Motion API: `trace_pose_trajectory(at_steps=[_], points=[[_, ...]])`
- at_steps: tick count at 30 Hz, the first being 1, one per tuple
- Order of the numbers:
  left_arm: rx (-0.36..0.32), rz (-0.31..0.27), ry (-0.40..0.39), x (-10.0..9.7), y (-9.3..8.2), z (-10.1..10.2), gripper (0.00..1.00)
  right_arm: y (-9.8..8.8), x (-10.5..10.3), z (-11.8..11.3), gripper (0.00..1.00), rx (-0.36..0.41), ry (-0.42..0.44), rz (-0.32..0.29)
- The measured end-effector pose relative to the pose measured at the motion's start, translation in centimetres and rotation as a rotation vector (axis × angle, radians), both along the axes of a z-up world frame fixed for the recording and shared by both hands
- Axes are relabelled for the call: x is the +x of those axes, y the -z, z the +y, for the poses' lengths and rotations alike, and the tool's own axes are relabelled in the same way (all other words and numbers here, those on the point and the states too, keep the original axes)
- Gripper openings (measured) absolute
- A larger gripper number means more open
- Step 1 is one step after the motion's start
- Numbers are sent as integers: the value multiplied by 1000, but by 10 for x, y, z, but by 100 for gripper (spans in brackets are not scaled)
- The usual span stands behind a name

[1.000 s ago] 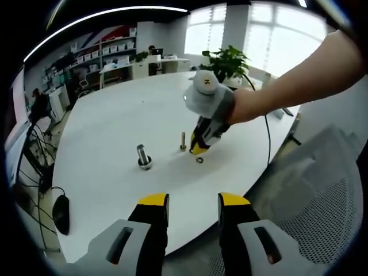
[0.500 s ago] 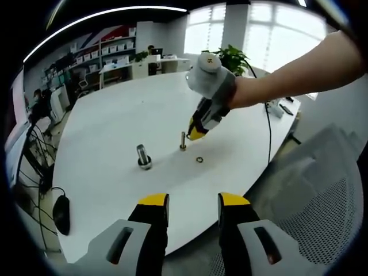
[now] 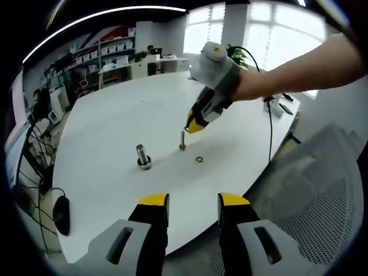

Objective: Place the washer onto the threaded stud by aligning its center hole with the stud, sliding it down to the base, and recovering from edge contact or off-axis alignment until the washer reaches the visible bottom stop.

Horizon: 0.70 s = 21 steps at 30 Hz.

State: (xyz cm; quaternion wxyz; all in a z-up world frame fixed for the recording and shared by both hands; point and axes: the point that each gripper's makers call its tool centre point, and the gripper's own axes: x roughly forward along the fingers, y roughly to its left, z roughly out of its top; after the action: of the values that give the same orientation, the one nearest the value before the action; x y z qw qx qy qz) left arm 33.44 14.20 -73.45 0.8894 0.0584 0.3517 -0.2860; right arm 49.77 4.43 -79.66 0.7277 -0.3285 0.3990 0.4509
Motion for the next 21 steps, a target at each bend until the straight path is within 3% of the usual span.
trace_pose_trajectory(at_steps=[21], points=[[2, 7, 1, -1, 1, 0, 32, 18, 6, 9, 14, -61, -33, 45]])
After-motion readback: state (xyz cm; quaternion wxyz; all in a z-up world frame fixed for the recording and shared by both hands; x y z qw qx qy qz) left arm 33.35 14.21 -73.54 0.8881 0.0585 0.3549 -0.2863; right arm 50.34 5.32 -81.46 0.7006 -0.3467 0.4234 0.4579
